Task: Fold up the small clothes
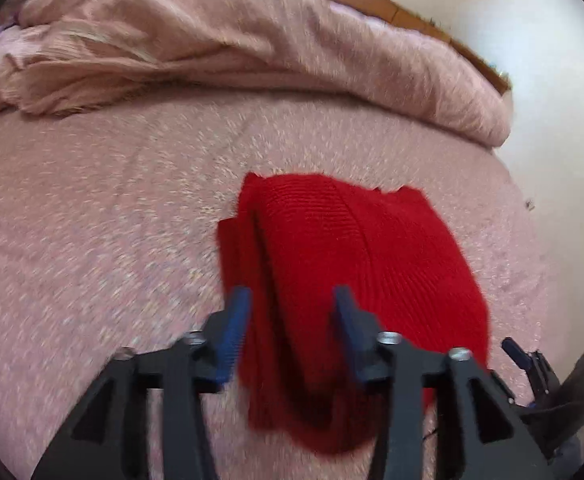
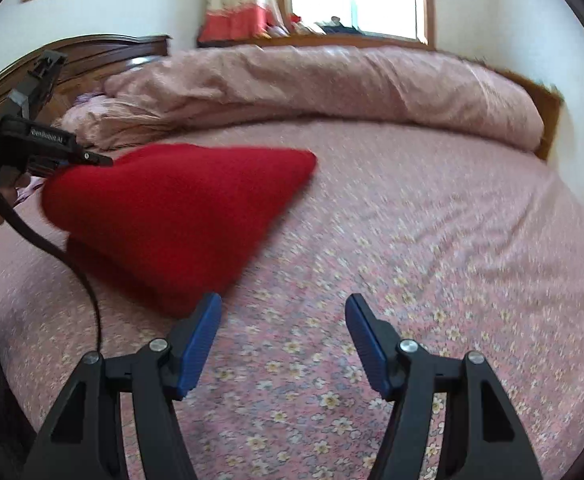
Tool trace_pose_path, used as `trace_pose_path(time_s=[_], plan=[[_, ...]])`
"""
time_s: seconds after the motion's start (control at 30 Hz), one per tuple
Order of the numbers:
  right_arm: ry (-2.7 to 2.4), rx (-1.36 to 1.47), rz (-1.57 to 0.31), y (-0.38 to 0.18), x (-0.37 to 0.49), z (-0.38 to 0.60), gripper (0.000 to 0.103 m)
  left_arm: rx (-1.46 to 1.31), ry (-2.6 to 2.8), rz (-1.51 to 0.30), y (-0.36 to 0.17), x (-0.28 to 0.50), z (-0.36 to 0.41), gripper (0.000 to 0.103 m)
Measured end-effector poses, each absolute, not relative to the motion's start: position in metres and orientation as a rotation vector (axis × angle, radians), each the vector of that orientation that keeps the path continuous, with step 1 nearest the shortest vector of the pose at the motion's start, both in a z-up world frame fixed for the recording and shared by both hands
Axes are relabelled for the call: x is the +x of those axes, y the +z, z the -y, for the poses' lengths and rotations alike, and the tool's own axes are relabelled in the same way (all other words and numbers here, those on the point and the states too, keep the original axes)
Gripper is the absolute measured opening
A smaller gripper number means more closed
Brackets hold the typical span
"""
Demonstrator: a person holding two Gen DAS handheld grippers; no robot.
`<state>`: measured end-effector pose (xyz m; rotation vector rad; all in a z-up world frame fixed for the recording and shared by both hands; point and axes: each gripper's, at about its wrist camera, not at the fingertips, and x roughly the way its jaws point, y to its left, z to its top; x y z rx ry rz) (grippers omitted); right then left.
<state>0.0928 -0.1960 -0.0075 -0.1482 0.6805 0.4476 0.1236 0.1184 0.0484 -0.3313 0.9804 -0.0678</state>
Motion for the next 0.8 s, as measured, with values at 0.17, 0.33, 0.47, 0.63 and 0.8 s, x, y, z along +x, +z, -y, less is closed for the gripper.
trace_pose_path(time_s=[0.17,0.33,0.47,0.63,0.8], plan=[[0.473,-0.219,-0.656,-0.012,0.080,0.181,0.074,-0.545,-0.169,-0.984,0.039,0.078,-0.132,0.069],[0.499,-0.226,-0.641,-0.015,0.073,0.165,0.075,-0.617,-0.136,-1.025,0.027,0.096,-0.133,0.074],[0.494,-0.250,-0.637,-0.018,0.071,0.150,0.078,-0.708,-0.149,-1.087,0.010,0.113,-0.135,0.075],[0.468,-0.255,-0.644,-0.023,0.080,0.142,0.079,-0.738,-0.184,-1.092,0.010,0.127,-0.125,0.025],[0.396,-0.189,-0.638,-0.031,0.093,0.145,0.090,-0.673,-0.244,-0.965,0.038,0.131,-0.117,0.017]])
